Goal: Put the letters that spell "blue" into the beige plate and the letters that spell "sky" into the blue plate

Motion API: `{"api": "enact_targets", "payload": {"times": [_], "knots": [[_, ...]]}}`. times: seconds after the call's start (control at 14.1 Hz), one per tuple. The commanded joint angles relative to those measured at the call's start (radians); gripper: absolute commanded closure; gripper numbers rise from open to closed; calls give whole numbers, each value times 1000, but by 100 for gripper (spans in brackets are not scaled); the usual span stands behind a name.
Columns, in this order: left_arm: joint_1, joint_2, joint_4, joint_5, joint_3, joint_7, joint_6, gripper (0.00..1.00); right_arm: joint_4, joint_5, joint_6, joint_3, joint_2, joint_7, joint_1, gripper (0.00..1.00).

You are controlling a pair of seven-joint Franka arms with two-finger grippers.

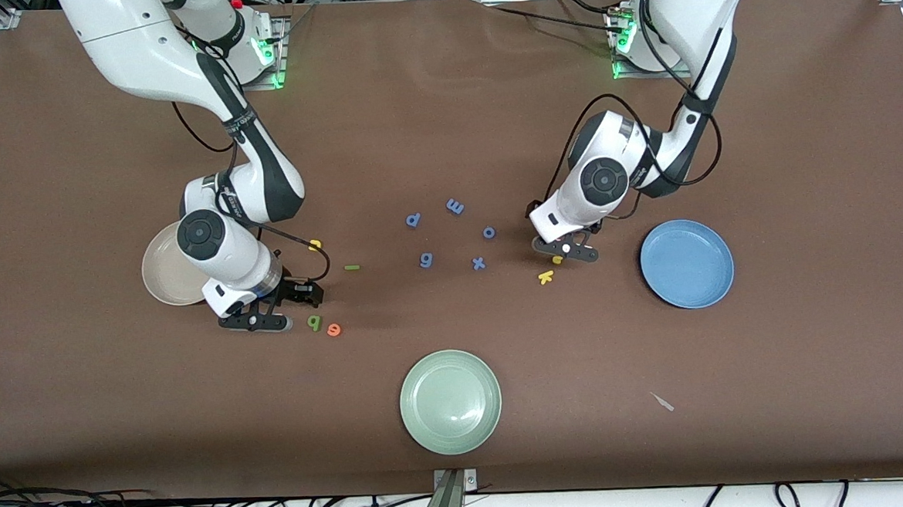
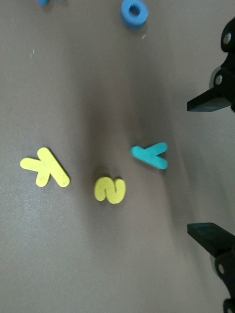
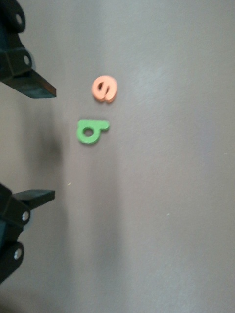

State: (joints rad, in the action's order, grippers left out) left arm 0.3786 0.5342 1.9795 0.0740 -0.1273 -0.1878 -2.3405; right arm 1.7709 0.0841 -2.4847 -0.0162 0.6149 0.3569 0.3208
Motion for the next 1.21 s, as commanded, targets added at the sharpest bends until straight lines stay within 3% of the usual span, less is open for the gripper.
{"api": "enact_targets", "payload": {"times": [0.0, 0.43, 0.78, 0.92, 1.14], "knots": [[42, 36, -36, 27, 38, 11, -28, 7, -131, 49, 59, 4, 92, 13, -8, 16], [55, 82, -77, 32, 41, 11, -39, 26, -261, 45, 152, 2, 187, 13, -16, 18], [65, 79, -76, 20, 43, 16, -49, 80, -274, 45, 148, -1, 212, 7, -19, 23], [60, 69, -73, 17, 46, 21, -45, 100, -274, 45, 148, 1, 213, 2, -20, 35], [27, 23, -67, 17, 51, 57, -27, 100, -274, 45, 148, 1, 215, 4, -19, 78]]}}
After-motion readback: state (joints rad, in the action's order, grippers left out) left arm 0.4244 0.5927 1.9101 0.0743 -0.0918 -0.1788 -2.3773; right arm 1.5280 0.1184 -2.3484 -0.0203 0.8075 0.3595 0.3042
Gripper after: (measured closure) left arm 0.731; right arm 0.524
